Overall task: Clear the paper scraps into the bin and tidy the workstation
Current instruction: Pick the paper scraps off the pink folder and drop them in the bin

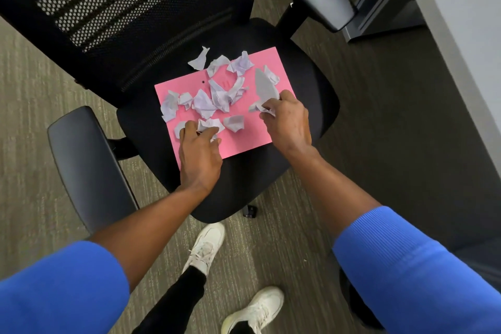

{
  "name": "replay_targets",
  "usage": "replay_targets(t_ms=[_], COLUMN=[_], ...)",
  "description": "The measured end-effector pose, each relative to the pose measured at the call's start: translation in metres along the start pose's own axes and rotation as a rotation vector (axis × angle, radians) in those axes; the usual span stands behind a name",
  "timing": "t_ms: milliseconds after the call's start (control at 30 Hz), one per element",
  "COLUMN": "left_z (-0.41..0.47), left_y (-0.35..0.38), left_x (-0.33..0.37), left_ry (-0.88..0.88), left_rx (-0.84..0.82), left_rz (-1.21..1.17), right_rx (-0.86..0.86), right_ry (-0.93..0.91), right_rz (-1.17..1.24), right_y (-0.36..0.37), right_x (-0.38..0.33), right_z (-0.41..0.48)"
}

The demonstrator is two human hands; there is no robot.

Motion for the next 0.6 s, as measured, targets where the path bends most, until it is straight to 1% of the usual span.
replay_targets(t_ms=[100,233,367,467,600], left_z=[-0.015,-0.036,-0.059,-0.081,-0.115], left_y=[0.000,0.007,0.020,0.041,0.083], left_x=[0.009,0.031,0.055,0.074,0.105], left_ry=[0.009,0.083,0.160,0.216,0.325], left_rx=[-0.004,-0.009,-0.018,-0.073,-0.152], left_rz=[-0.069,-0.074,-0.102,-0.105,-0.143], right_rx=[0.023,0.053,0.122,0.165,0.236], right_ry=[0.055,0.132,0.195,0.252,0.389], right_rz=[0.018,0.075,0.163,0.207,0.267], right_y=[-0.010,-0.023,-0.028,-0.024,-0.012], right_x=[0.011,0.033,0.065,0.095,0.154], right_z=[-0.014,-0.044,-0.089,-0.129,-0.190])
Point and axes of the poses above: each hand's wrist, its own z-axis towards the middle knuckle, its own y-axis out of the palm, x = y × z, the point moved 10 cm from there along z, towards the middle knuckle, and after that the axes turned 10 degrees about -x, right-handed, at the moved point
